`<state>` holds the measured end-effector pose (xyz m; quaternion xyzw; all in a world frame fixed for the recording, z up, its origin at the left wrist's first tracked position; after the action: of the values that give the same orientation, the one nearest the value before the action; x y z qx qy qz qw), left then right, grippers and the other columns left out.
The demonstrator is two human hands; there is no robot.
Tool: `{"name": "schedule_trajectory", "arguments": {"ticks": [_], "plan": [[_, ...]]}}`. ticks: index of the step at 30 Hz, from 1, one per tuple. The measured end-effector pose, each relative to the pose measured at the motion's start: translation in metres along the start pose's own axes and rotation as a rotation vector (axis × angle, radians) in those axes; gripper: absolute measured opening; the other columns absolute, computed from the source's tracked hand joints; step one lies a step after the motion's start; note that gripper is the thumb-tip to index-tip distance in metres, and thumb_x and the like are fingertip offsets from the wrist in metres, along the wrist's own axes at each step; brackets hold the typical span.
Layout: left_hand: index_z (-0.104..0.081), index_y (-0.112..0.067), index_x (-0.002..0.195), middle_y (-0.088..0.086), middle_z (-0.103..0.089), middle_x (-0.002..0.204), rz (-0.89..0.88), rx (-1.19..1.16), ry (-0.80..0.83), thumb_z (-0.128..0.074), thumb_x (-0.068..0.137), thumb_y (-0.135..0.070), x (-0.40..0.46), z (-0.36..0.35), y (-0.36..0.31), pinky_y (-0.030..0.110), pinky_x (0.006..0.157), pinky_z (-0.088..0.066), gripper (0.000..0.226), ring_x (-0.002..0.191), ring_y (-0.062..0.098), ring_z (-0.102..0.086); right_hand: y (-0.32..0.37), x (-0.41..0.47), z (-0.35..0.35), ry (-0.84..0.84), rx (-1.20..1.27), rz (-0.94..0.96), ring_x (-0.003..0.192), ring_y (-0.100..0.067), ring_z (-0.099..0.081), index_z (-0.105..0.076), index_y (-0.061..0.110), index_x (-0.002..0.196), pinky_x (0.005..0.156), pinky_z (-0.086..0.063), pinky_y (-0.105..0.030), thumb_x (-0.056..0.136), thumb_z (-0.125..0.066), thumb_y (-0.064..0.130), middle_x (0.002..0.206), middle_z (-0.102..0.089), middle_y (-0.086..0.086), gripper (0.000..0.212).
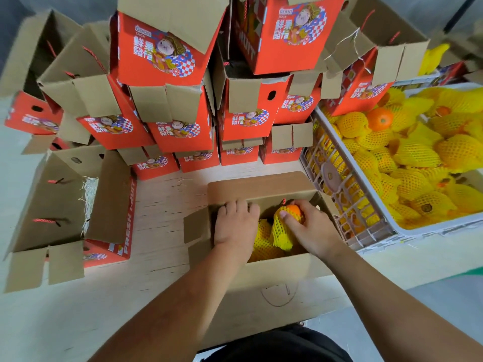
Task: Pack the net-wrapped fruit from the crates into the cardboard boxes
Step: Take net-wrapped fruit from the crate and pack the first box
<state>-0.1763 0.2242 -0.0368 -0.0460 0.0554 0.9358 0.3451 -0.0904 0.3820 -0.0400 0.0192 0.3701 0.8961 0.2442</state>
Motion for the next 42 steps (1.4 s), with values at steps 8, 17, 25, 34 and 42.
{"name": "schedule_trajectory", "arguments": {"ticks": [8, 17, 25, 34, 42], "plan": [[-0.058, -0.029, 0.123, -0.002, -0.067, 0.126, 0.073, -0.519, 0.022, -0.054, 0.098, -0.042, -0.007, 0.005, 0.013, 0.039, 0.094, -0.051, 0.029, 0.118, 0.024, -0.061, 0.004, 0.000, 0.002, 0.029, 0.300, -0.037, 0.101, -0.009, -0.067, -0.066, 0.036, 0.117, 0.087, -0.051, -0.028, 0.094, -0.055, 0.062, 0.100, -0.072, 0.010, 0.037], [-0.057, -0.025, 0.128, 0.012, -0.067, 0.130, 0.270, -1.857, 0.373, -0.057, 0.105, -0.035, -0.025, -0.012, -0.024, 0.055, 0.100, -0.056, 0.024, 0.120, 0.033, -0.067, 0.026, -0.008, -0.003, 0.132, 0.681, -0.140, 0.093, -0.020, -0.070, -0.077, 0.016, 0.108, 0.084, -0.056, -0.039, 0.107, -0.048, 0.042, 0.102, -0.076, -0.016, 0.039], [-0.061, -0.028, 0.115, 0.004, -0.071, 0.119, 0.375, -1.819, 0.118, -0.072, 0.075, -0.067, -0.021, -0.019, -0.002, 0.043, 0.092, -0.058, 0.057, 0.108, 0.020, -0.069, 0.027, -0.016, -0.030, 0.195, 0.995, -0.369, 0.114, -0.026, -0.070, -0.057, 0.025, 0.130, 0.100, -0.055, -0.051, 0.092, -0.065, 0.057, 0.125, -0.071, -0.010, 0.051], [-0.069, -0.031, 0.106, -0.001, -0.075, 0.105, 0.228, -1.662, 0.117, -0.060, 0.102, -0.045, -0.015, -0.013, -0.004, 0.033, 0.083, -0.058, 0.017, 0.100, 0.017, -0.070, 0.032, -0.022, -0.036, 0.204, 1.126, -0.330, 0.095, -0.032, -0.071, -0.067, 0.010, 0.109, 0.084, -0.058, -0.049, 0.095, -0.071, 0.019, 0.104, -0.071, -0.024, 0.017], [-0.070, -0.030, 0.120, -0.009, -0.064, 0.128, -0.245, -0.727, 0.110, -0.052, 0.105, -0.029, -0.010, 0.002, 0.000, 0.040, 0.104, -0.045, 0.023, 0.118, 0.018, -0.055, -0.022, -0.012, -0.017, -0.083, 0.982, -0.594, 0.102, -0.037, -0.071, -0.061, 0.017, 0.121, 0.083, -0.059, -0.062, 0.095, -0.065, 0.031, 0.112, -0.071, -0.020, 0.030]]}}
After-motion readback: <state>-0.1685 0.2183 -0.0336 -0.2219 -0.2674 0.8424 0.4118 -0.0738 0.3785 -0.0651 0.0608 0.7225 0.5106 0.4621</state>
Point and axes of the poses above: each hand's wrist, its own x-axis towards the middle knuckle, its own z-axis out of the back of the hand, y = z × x, the point moved 9 cm from there along x, towards the middle knuckle
